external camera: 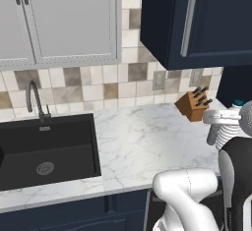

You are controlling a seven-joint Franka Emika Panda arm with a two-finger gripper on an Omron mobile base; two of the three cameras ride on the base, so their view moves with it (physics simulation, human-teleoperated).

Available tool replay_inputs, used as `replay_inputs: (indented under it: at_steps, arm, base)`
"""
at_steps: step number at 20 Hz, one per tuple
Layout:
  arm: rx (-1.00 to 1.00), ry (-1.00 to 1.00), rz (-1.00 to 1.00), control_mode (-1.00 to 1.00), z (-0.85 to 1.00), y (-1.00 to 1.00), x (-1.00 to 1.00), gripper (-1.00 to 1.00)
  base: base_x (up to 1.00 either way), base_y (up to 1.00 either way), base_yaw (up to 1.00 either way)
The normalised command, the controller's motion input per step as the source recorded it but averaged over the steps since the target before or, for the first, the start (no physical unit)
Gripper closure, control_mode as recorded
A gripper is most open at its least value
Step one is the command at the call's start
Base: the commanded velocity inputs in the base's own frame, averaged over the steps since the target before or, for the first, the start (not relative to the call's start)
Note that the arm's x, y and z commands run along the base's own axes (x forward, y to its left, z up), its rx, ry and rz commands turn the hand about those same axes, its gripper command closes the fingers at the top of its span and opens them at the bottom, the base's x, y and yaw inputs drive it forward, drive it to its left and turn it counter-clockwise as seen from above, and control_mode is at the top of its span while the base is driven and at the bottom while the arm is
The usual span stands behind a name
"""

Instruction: Take the bottled waters from the counter and place them in the freezer to freeze. Close the freezer door after placing the bottles.

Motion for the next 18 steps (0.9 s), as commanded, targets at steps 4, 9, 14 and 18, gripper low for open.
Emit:
replay_inputs:
  at_steps: [4, 9, 14, 18]
  arm:
    - [-0.11, -0.02, 0.17, -1.00, -0.10, 0.04, -0.05, 1.00]
    - [0.00, 0.00, 0.01, -1.00, 0.00, 0.00, 0.00, 1.00]
    - [0.00, 0.00, 0.00, -1.00, 0.00, 0.01, -0.02, 1.00]
    - [0.00, -0.02, 0.00, 1.00, 0.00, 0.01, -0.29, 1.00]
  base:
    - [0.00, 0.00, 0.00]
    - [0.00, 0.00, 0.00]
    - [0.00, 0.00, 0.00]
    - [-0.17, 0.00, 0.00]
